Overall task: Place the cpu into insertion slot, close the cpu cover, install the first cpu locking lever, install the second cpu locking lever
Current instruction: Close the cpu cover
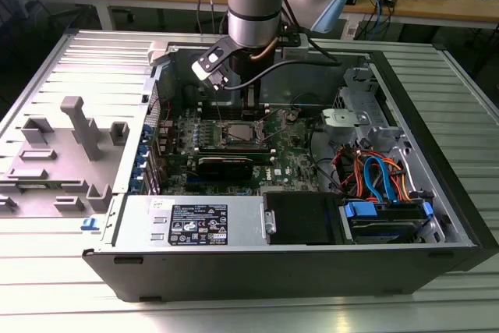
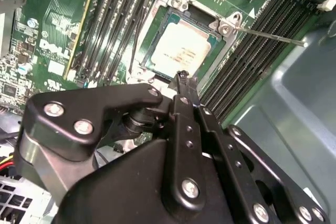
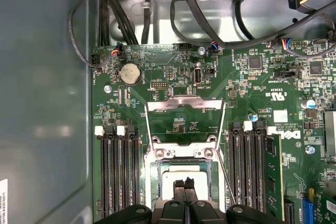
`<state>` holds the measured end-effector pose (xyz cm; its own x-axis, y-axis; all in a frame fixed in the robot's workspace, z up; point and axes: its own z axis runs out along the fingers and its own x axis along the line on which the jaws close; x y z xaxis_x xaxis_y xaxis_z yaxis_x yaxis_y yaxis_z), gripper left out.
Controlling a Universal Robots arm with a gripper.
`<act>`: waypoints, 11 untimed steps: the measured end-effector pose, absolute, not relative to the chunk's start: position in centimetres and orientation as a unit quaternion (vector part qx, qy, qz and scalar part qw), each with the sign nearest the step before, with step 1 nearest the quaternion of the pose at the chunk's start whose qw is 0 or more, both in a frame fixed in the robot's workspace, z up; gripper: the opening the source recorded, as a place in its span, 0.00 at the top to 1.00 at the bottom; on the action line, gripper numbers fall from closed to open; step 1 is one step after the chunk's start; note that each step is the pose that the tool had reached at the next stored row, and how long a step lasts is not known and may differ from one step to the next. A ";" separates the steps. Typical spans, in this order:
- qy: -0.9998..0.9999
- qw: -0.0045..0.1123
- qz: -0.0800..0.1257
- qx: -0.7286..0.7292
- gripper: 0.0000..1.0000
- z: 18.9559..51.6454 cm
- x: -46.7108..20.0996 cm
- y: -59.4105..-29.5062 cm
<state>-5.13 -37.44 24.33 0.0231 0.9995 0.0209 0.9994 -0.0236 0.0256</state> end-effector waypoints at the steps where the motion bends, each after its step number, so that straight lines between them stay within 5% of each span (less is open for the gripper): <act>1: 0.699 0.002 0.016 0.715 0.89 24.4 -5.1 -37.4; 11: 0.699 0.001 0.017 0.715 0.89 24.8 -5.1 -37.4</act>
